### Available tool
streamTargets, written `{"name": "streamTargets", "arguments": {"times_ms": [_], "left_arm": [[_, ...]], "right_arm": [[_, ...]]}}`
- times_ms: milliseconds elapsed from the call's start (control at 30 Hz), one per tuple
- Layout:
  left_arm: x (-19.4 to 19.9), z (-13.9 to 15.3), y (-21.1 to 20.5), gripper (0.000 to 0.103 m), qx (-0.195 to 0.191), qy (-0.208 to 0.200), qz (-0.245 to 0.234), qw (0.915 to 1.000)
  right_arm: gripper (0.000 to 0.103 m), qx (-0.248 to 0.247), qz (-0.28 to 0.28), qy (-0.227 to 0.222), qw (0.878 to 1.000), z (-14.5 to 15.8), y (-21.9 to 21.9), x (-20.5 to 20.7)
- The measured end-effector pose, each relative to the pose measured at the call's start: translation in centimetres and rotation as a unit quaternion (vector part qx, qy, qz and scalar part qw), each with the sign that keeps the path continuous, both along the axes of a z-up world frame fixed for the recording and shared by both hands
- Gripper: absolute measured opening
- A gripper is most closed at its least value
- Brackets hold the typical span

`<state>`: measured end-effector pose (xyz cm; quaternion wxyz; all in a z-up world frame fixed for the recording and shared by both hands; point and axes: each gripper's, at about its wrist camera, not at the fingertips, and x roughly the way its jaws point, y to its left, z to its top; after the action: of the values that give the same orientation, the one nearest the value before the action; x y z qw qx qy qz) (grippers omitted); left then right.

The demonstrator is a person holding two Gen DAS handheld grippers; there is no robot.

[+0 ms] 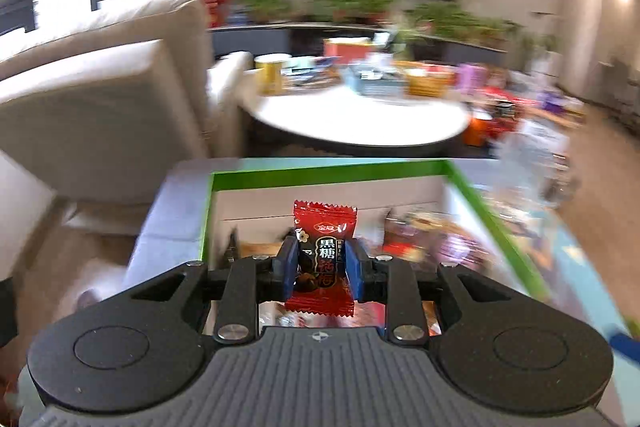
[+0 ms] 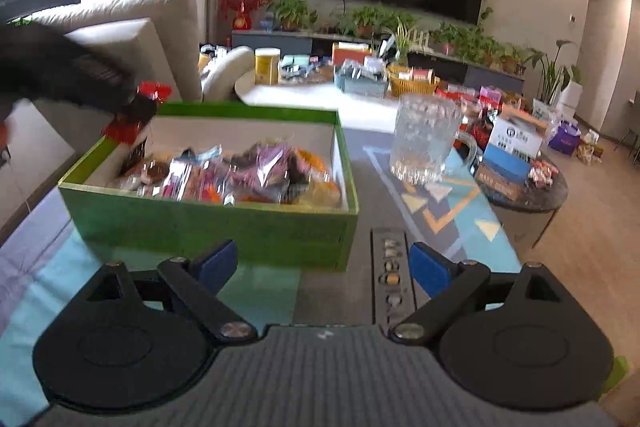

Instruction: Organize snacks

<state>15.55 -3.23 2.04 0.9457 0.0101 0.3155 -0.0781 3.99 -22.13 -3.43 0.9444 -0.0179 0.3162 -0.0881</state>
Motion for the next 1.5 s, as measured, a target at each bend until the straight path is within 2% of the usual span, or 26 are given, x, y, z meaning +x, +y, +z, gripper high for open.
{"name": "streamTargets", "arguments": {"times_ms": [100, 167, 267, 433, 567, 633, 867, 1133, 1200, 1367, 1500], "left_arm": [[0.9, -2.4, -1.5, 0.027, 0.042, 0.031, 0.013, 0.9985], [0.6, -3.2, -1.8, 0.034, 0.049, 0.043, 0.012, 0.9978], [-1.0, -3.0, -1.3, 0.049, 0.051, 0.021, -0.001, 0.9985], [-4.0, -2.1, -0.4, 0.051, 0.048, -0.028, -0.004, 0.9985], [-6.4, -1.9, 1.0, 0.054, 0.028, -0.05, -0.011, 0.9983], [-6.8, -2.3, 1.6, 0.055, 0.031, -0.054, -0.01, 0.998], [-8.0, -3.7, 2.9, 0.055, 0.051, -0.056, -0.006, 0.9971], [-8.1, -4.5, 3.1, 0.055, 0.078, -0.052, -0.012, 0.9955], [-8.3, -4.5, 3.1, 0.055, 0.075, -0.05, -0.019, 0.9958], [-8.6, -3.9, 3.4, 0.055, 0.04, -0.038, -0.021, 0.9982], [-8.9, -3.6, 2.9, 0.055, 0.052, -0.037, -0.007, 0.9979]], "right_arm": [[0.048, 0.004, -0.005, 0.016, 1.0, -0.7, 0.0, -0.5], [0.048, -0.002, -0.004, 0.026, 1.0, -0.9, 0.3, -0.7], [0.048, -0.013, -0.008, 0.034, 0.999, -1.1, 0.8, -0.7], [0.048, -0.006, -0.017, 0.035, 0.999, -0.9, 1.8, 0.3], [0.048, -0.016, -0.017, 0.029, 0.999, -0.7, 3.3, 0.8], [0.048, -0.023, -0.021, 0.026, 0.999, -0.6, 3.7, 1.2], [0.048, 0.015, -0.047, 0.018, 0.999, -0.6, 4.4, 2.2], [0.048, 0.029, -0.051, -0.004, 0.998, 0.5, 4.8, 1.4], [0.048, 0.029, -0.05, -0.013, 0.998, 0.7, 4.7, 1.2], [0.048, 0.032, -0.045, -0.031, 0.998, 1.1, 4.6, 0.7], [0.048, 0.025, -0.035, -0.047, 0.998, 1.4, 4.5, 0.1]]}}
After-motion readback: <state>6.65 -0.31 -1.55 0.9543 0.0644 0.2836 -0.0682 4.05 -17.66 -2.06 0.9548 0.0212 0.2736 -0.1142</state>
